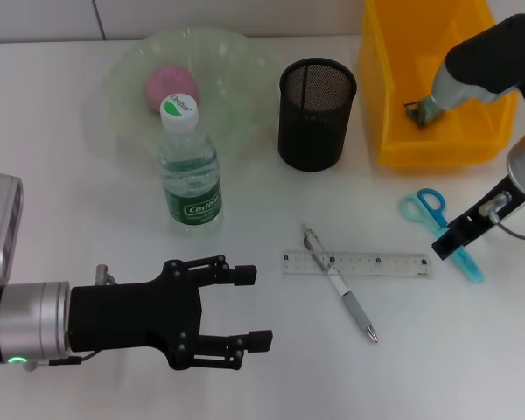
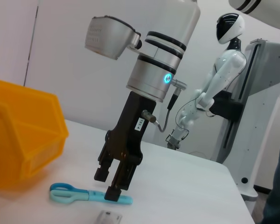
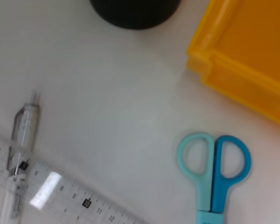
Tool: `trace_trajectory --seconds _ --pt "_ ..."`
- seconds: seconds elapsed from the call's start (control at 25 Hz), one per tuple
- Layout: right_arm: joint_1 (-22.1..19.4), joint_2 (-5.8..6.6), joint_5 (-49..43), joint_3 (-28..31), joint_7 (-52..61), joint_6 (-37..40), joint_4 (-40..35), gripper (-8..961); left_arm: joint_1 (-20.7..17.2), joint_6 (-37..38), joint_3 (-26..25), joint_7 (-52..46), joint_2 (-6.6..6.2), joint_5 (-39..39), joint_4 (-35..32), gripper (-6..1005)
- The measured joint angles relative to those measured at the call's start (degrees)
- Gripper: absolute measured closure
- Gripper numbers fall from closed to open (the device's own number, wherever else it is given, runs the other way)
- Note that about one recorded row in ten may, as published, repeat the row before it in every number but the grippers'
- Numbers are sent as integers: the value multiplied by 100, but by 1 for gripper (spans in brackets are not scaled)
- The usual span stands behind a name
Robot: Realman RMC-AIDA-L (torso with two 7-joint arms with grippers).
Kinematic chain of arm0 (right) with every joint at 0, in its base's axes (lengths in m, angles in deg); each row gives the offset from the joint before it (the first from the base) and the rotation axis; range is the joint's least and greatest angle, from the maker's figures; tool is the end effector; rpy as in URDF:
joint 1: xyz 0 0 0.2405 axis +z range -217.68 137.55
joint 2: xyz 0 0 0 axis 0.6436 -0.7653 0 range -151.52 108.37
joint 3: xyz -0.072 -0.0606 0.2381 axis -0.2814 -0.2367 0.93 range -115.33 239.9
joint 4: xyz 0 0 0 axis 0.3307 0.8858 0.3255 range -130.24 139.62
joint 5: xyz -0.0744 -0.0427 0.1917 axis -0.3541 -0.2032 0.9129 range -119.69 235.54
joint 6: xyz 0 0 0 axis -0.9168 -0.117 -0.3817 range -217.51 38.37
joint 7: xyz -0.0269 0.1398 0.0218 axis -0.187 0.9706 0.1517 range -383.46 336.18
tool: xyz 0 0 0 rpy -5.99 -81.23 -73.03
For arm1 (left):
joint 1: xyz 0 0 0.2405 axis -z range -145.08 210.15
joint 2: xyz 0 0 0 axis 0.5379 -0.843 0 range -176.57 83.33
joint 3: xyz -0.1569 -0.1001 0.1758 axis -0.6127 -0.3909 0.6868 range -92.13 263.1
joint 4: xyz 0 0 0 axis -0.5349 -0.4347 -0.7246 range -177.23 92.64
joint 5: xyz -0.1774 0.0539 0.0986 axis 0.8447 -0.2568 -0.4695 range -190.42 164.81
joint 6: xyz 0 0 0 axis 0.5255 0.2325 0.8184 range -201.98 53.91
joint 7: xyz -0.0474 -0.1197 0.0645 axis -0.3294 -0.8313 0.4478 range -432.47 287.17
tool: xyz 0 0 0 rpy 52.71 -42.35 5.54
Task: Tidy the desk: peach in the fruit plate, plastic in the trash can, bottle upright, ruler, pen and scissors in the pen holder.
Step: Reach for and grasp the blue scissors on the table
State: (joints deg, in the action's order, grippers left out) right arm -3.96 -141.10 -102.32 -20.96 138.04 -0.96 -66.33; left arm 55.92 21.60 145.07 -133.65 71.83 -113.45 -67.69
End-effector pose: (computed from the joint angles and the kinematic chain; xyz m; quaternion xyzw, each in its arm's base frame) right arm 0.2113 0.3551 -0.0089 -0.8384 0.4228 -0.2599 0.2253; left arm -0.2699 0.2508 -0.0512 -0.9456 -0.1439 -0.2917 0.0121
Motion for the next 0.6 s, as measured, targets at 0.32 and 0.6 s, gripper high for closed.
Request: trace_trajectory --seconds 0.32,0.6 --pt "95 0 -15 -285 178 -269 268 257 0 -99 0 9 3 1 0 157" --pt "165 -6 -34 -513 273 -423 413 439 0 -145 0 9 3 1 5 156"
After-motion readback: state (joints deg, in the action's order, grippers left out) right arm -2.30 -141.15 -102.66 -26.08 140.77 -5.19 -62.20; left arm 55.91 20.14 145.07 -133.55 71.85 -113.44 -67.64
